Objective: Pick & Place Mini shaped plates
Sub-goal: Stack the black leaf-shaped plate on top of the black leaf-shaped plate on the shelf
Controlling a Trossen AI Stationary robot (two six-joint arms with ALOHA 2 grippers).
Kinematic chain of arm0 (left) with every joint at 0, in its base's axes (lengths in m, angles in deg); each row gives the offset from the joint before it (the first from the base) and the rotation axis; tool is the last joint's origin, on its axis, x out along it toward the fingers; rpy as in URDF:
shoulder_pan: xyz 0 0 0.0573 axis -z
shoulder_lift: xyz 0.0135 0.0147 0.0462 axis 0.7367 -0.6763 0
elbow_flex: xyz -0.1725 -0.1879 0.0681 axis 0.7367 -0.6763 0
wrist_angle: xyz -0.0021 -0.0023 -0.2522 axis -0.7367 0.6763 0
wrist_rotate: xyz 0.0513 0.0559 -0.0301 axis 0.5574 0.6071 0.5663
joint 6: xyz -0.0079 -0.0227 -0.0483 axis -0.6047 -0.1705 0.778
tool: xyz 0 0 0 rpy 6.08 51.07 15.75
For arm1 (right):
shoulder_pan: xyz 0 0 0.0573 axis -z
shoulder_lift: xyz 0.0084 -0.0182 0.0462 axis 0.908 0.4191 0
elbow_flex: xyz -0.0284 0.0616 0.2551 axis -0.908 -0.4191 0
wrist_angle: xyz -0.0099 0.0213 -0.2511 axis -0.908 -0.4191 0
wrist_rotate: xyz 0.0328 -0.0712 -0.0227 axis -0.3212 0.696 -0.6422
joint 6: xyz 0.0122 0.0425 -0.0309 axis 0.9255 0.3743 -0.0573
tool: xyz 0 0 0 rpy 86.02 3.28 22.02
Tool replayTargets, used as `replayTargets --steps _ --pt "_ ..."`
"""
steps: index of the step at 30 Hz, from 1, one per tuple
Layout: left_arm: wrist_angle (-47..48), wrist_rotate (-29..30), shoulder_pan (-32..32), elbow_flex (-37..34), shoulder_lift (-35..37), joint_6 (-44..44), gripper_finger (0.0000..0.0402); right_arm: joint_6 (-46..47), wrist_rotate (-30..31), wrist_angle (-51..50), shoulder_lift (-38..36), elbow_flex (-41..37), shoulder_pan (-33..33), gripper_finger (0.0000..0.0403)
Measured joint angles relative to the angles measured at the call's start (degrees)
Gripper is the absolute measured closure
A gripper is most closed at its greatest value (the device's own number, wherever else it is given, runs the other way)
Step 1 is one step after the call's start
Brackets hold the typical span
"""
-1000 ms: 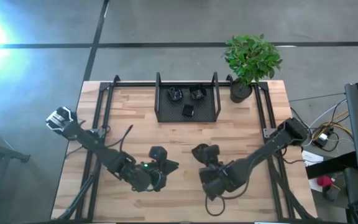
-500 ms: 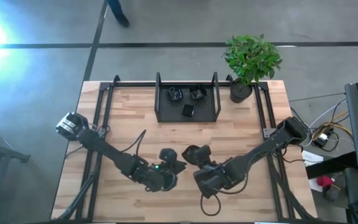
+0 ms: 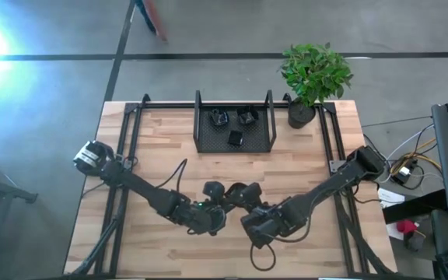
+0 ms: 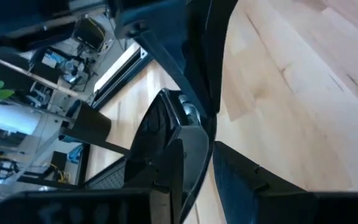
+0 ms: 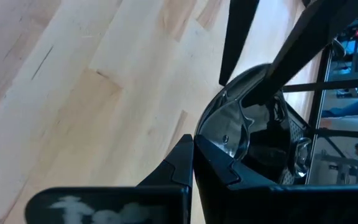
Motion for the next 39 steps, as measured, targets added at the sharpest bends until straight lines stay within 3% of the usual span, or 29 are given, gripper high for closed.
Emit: replayTargets --steps 7,17,23,30,39 --pt "2.80 -3.32 -0.49 0.00 -0.01 2.56 0.0317 -0.24 0.98 -0.08 -0.42 0.00 0.05 0.0395" --pt "3.47 -3.24 -0.84 0.00 0.01 2.37 0.0320 -0.18 0.92 0.08 -2.53 0.00 0.04 0.0395" --pt "3.45 -3.20 -1.05 0.02 0.02 2.24 0.0388 -0.17 0.75 0.11 -2.56 0.00 0.03 0.0395" --pt "3.48 -3.30 -1.21 0.02 0.05 2.22 0.0400 -0.62 0.77 0.04 -2.56 0.00 0.05 0.0393" --pt "4.80 -3.46 -2.09 0.02 0.13 1.11 0.0401 -1.50 1.03 0.02 -2.56 0.00 0.00 0.0336"
